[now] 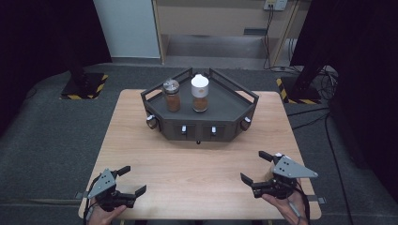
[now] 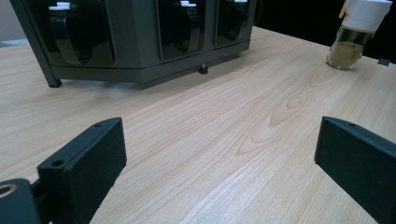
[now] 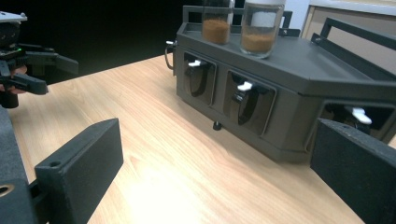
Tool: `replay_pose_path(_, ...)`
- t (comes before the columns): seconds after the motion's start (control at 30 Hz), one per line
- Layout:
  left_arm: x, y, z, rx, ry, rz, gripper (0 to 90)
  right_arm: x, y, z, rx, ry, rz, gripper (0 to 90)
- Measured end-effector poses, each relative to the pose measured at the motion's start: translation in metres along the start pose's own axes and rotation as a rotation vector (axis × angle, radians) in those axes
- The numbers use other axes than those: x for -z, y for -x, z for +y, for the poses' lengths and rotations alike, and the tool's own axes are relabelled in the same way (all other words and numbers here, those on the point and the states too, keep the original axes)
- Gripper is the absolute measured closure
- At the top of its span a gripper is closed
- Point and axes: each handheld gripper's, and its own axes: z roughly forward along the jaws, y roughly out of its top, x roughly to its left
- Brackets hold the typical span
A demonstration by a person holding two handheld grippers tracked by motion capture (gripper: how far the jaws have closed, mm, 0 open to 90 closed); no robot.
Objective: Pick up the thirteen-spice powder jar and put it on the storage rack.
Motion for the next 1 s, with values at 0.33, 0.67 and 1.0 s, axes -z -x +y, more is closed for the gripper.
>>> replay_pose_path(0.33,0.000,-0.001,0.000,-0.002,-0.001,-0.005,0.9,0.013,-0.002,-0.029,-0.050,-0.001,0.008,3.5)
replay_pose_path(0.67,0.000,0.000,0.000,-0.012,-0.002,-0.008,0.9,0.012,0.001,-0.047,-0.081,-0.007,0.024,3.8)
replay_pose_path(1.0,-0.001,0.000,0.002,-0.031,-0.004,-0.023,0.9,0.009,0.000,-0.052,-0.070,-0.010,0.037,3.9)
